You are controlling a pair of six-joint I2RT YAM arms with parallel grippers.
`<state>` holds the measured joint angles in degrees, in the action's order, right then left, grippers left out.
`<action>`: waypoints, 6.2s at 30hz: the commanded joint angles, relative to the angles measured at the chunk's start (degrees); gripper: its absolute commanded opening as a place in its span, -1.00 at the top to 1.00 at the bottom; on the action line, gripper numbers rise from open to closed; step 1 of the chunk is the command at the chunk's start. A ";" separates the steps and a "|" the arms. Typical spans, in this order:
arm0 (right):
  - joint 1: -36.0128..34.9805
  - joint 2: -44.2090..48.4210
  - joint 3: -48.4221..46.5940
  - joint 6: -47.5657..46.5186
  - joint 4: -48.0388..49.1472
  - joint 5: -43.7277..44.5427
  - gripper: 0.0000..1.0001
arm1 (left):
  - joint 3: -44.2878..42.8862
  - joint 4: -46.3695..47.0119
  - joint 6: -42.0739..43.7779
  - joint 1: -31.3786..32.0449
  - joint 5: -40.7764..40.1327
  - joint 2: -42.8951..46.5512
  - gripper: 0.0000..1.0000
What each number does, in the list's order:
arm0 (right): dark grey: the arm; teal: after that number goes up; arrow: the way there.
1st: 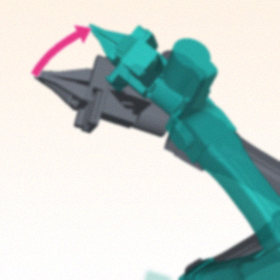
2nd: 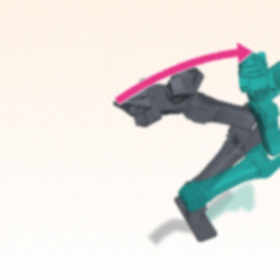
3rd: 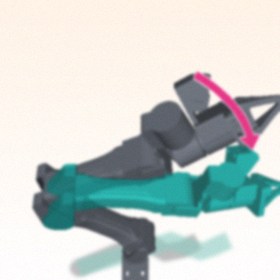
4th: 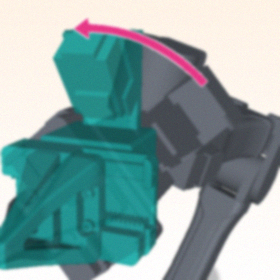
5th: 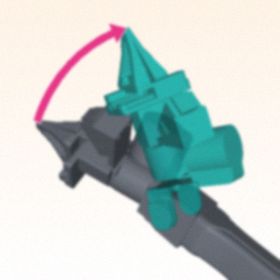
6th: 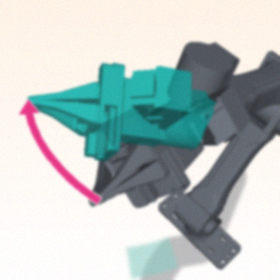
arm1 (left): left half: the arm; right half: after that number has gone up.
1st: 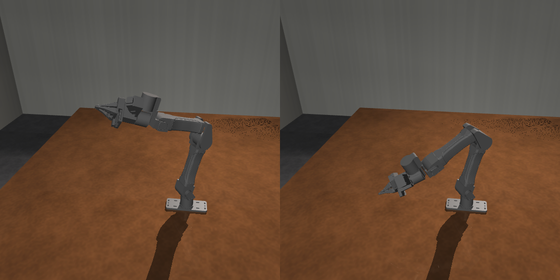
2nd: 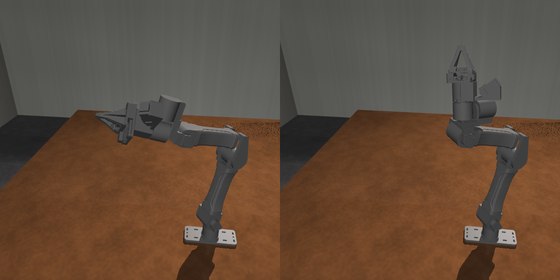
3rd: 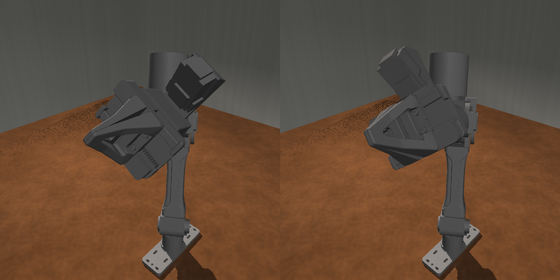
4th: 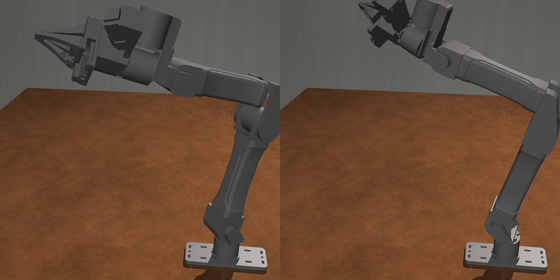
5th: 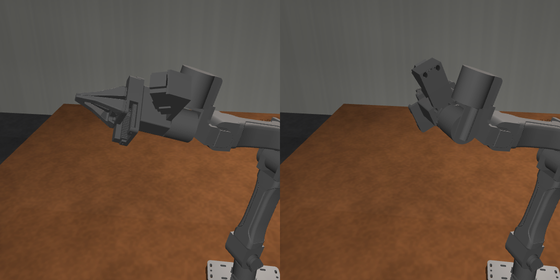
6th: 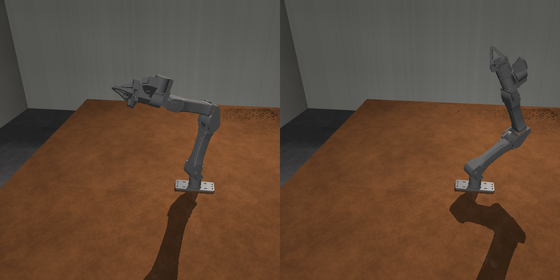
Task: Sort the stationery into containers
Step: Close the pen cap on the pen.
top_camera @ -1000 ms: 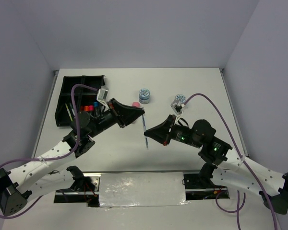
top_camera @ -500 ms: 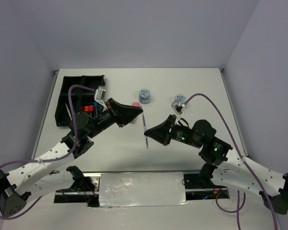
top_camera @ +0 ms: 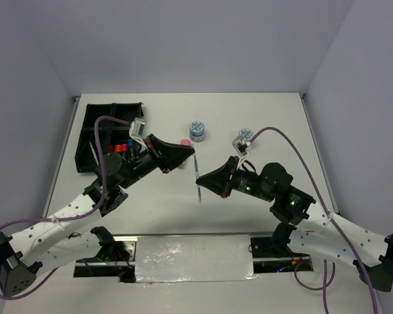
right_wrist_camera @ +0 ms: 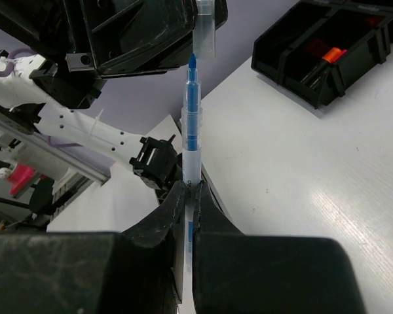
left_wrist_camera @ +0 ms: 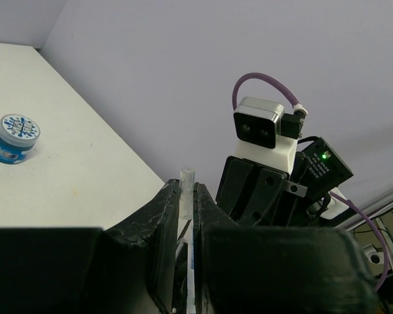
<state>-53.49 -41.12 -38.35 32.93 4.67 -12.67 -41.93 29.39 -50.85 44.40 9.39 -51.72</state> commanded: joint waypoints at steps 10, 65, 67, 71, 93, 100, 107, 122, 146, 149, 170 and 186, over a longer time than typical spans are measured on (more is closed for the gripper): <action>-0.38 0.17 -1.99 -0.58 0.44 0.36 1.00 | -3.07 1.20 2.24 0.25 -2.18 1.63 1.00; -0.03 -5.55 -13.86 -15.70 0.34 -1.49 1.00 | -6.23 -15.05 13.32 1.39 4.51 2.41 0.15; -0.12 -5.63 -13.07 -15.26 0.87 -1.57 1.00 | -7.46 -15.94 14.20 1.39 2.75 3.12 -0.03; -0.21 -5.90 -12.28 -14.56 1.22 -1.40 1.00 | -8.87 -16.20 14.55 1.30 2.30 2.86 -0.09; -0.29 -9.59 -11.05 -12.45 6.14 -5.26 0.05 | -7.29 -3.63 17.01 1.39 22.33 2.59 1.00; -0.30 -11.44 -12.37 -12.19 7.81 -7.46 1.00 | -8.78 -6.09 18.42 1.39 20.15 2.77 1.00; -0.21 -10.82 -12.01 -12.62 5.54 -3.60 1.00 | -12.03 -14.18 19.47 1.39 8.11 2.06 -0.99; -0.21 -11.43 -11.22 -12.80 4.57 -5.71 1.00 | -19.15 -17.35 20.00 1.39 0.45 0.22 -0.38; 2.16 -14.07 -23.60 -14.91 0.78 -3.06 1.00 | -13.53 -20.42 16.22 1.39 7.93 -1.36 1.00; 2.96 -15.56 -28.96 -14.65 1.83 -3.16 1.00 | -7.06 -18.94 15.35 1.91 6.79 0.21 1.00; 0.95 -20.76 -26.63 -11.39 7.98 -9.40 1.00 | -9.79 -34.38 17.71 8.24 -16.36 7.69 0.56; -3.19 -18.90 -19.48 -10.87 6.67 -2.36 1.00 | -15.64 -35.98 16.22 8.16 -18.63 5.41 -0.27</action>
<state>-56.38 -60.93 -55.81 21.52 7.49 -16.49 -58.63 -7.27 -33.56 52.34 -11.16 -46.33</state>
